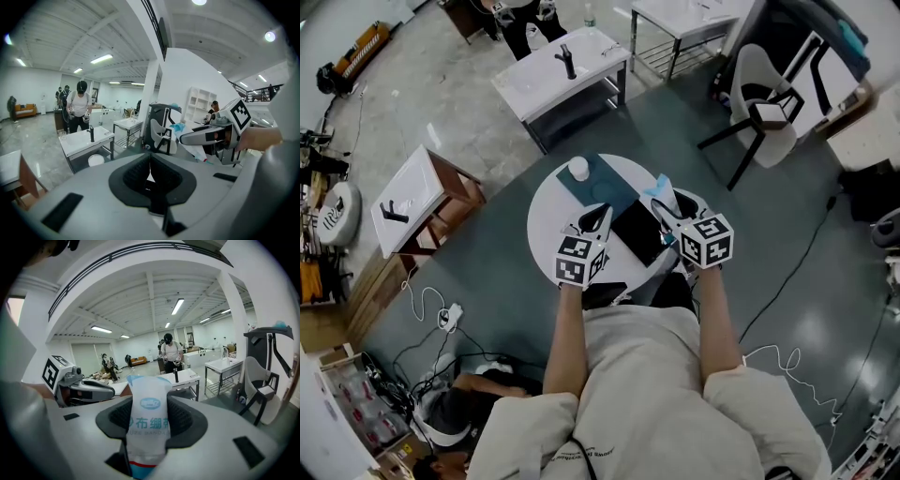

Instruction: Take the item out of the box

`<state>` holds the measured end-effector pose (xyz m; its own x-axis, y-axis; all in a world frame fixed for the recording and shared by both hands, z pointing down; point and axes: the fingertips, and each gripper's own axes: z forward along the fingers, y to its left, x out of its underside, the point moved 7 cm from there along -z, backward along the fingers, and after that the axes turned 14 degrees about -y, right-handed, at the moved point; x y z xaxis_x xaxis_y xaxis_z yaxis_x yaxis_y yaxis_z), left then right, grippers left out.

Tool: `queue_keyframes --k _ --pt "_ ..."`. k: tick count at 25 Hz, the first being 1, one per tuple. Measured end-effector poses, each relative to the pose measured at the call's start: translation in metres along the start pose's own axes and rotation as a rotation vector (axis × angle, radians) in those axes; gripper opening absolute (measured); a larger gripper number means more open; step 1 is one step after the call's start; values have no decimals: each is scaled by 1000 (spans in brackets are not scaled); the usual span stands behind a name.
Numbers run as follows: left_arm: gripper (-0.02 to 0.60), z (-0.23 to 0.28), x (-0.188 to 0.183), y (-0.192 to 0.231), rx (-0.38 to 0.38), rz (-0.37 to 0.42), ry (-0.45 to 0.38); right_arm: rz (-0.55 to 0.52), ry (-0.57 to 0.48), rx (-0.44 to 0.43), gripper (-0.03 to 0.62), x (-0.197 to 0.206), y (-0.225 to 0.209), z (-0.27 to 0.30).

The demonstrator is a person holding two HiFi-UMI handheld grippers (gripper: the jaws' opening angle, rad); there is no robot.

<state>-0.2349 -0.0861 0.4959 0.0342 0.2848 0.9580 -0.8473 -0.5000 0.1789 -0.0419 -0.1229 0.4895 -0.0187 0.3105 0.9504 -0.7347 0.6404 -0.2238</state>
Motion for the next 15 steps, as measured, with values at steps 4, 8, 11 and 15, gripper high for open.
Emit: queue_keyframes --k 4,8,11,15 --pt "21 3 -4 -5 22 14 3 -2 -10 17 215 -6 -2 -3" --pt "21 5 -7 -9 45 27 5 1 -7 33 215 -6 -3 -7" --pt "21 7 -6 -10 54 28 8 -7 2 37 215 -4 -3 -8" --pt "21 4 1 -9 56 30 37 10 10 42 215 3 0 -8"
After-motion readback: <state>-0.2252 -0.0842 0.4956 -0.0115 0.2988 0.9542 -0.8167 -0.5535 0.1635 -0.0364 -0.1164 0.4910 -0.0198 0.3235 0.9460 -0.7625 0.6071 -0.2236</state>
